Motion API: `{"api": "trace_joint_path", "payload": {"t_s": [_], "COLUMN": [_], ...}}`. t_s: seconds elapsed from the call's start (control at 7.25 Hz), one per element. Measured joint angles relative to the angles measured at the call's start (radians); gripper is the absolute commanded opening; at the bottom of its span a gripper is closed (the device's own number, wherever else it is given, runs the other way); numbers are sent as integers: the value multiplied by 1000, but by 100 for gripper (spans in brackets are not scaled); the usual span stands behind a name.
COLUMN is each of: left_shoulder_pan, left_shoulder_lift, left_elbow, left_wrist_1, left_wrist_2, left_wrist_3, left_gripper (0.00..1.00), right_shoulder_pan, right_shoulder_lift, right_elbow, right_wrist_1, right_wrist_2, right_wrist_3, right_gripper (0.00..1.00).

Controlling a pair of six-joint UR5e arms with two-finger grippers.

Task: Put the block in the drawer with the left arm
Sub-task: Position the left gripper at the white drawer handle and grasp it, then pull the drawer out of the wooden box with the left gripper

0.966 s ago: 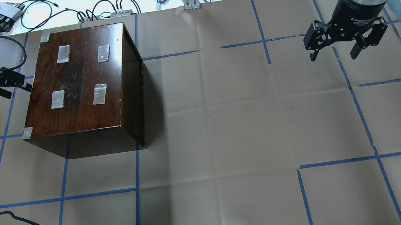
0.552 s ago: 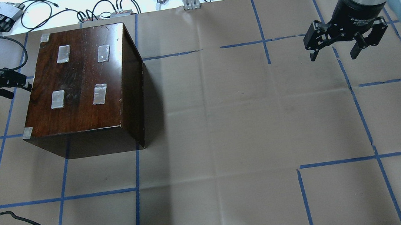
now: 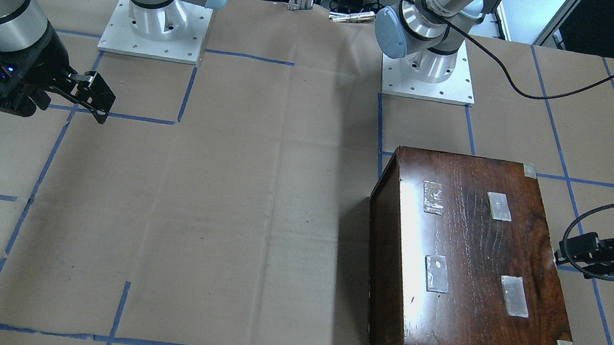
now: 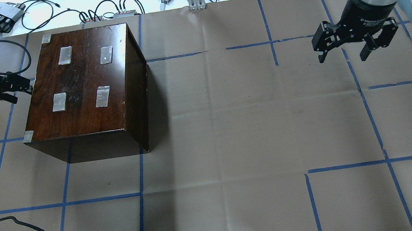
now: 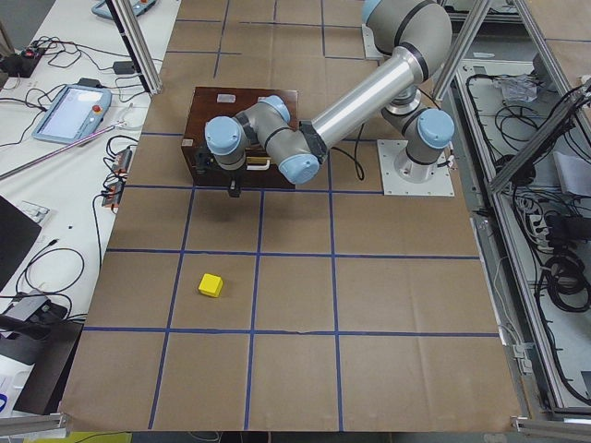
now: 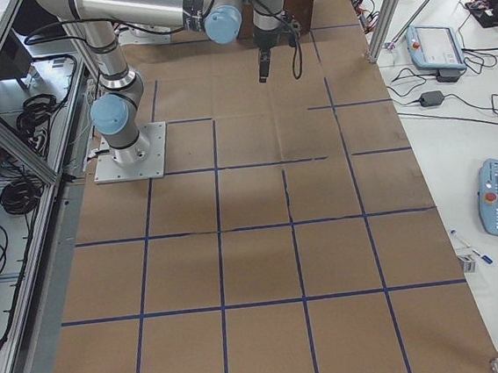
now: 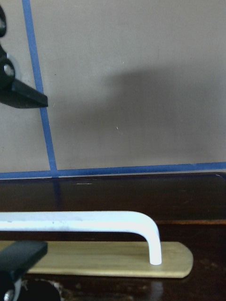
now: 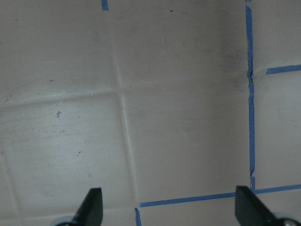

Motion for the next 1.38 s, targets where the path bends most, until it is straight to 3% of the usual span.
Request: {"api": "trace_joint_path", "payload": {"t_s": [1.38], "left_shoulder_pan": [13], "left_shoulder_lift": [-23], "left_elbow": [-4], "left_wrist_1": [11], "left_wrist_2": [2], "left_wrist_3": [9], "left_gripper": [98], "right_shoulder_pan": [0], "right_shoulder_lift": [0], "right_elbow": [-1], "right_wrist_1": [0], "right_wrist_2": [0], "right_wrist_3": [0], "right_gripper": [100]}}
